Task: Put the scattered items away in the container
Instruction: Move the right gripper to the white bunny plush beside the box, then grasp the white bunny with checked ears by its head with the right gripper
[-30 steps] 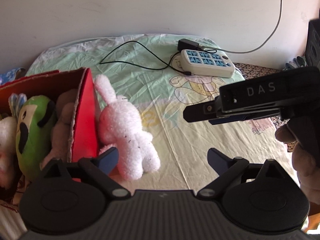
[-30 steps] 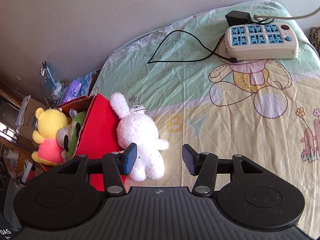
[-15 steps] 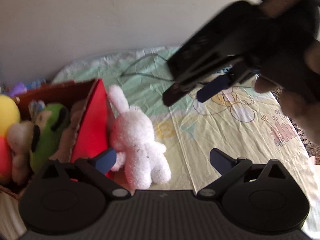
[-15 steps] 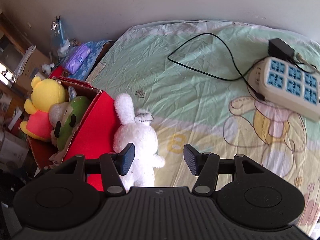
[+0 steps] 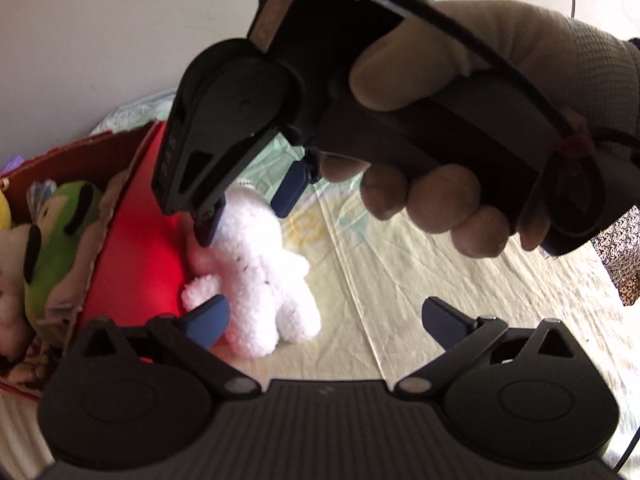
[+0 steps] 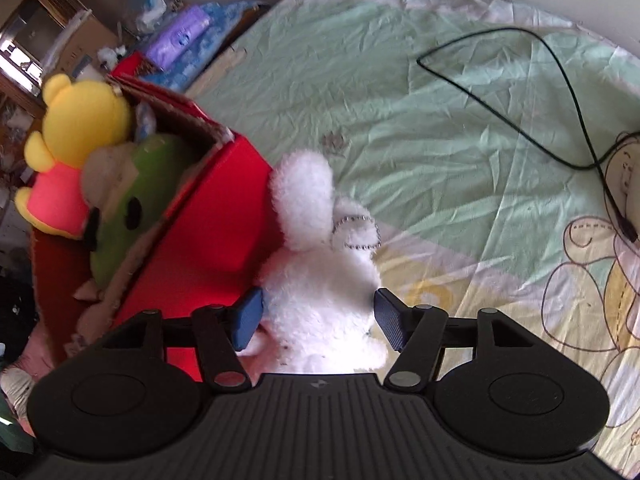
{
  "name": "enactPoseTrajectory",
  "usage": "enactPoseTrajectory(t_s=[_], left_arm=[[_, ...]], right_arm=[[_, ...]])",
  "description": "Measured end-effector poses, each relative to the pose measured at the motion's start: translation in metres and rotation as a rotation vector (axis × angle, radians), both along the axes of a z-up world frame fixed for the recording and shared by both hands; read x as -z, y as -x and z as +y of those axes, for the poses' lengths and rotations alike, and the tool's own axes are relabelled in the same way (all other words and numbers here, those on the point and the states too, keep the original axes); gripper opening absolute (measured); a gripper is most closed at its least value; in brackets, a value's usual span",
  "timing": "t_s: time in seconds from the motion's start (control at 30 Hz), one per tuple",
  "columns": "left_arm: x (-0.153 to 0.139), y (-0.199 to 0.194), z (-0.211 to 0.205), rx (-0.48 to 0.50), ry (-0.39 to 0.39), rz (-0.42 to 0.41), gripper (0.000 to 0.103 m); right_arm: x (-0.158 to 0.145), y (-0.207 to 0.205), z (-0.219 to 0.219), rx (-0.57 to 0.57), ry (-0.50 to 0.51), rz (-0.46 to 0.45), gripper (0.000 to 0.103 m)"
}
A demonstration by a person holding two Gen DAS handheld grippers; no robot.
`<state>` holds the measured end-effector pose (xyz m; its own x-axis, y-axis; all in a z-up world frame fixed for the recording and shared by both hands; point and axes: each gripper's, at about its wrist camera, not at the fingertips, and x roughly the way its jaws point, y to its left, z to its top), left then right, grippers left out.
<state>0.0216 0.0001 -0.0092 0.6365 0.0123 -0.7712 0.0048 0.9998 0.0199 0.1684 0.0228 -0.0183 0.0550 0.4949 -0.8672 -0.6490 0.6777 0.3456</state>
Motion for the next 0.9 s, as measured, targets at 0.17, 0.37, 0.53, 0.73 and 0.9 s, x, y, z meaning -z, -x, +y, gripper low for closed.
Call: enactPoseTrajectory(t_s=[0.17,0.37,0.53,0.73,0.9], left_arm=[[0.005,-0.005,0.004,-0.012,0.009,0.011,0.102],[0.015,-0.028,0.008,-0.027,0.008,0.034,0.102],[0.034,-0.05,0.01,-0.047,-0.015,0.088,0.096],[0.043,-0.064,0.002,0.013,0.031,0.122,0.068],[0.032,-0.056,-0.021,0.131,0.055,0.064,0.087]], right_arm=[[0.0,-0.01,-0.037,0.077,-0.071,0.046,0.056],[0.008,-0.013,-0.079,0.168,-0.108,0.095,0.056],[0.011,-0.015,-0.092,0.218,-0.146,0.109,0.056],[0.009,-0.028,-0.113,0.277,-0.12,0.072,0.057],[-0.004,-0.039,-0.145,0.371,-0.159,0.029,0.057]])
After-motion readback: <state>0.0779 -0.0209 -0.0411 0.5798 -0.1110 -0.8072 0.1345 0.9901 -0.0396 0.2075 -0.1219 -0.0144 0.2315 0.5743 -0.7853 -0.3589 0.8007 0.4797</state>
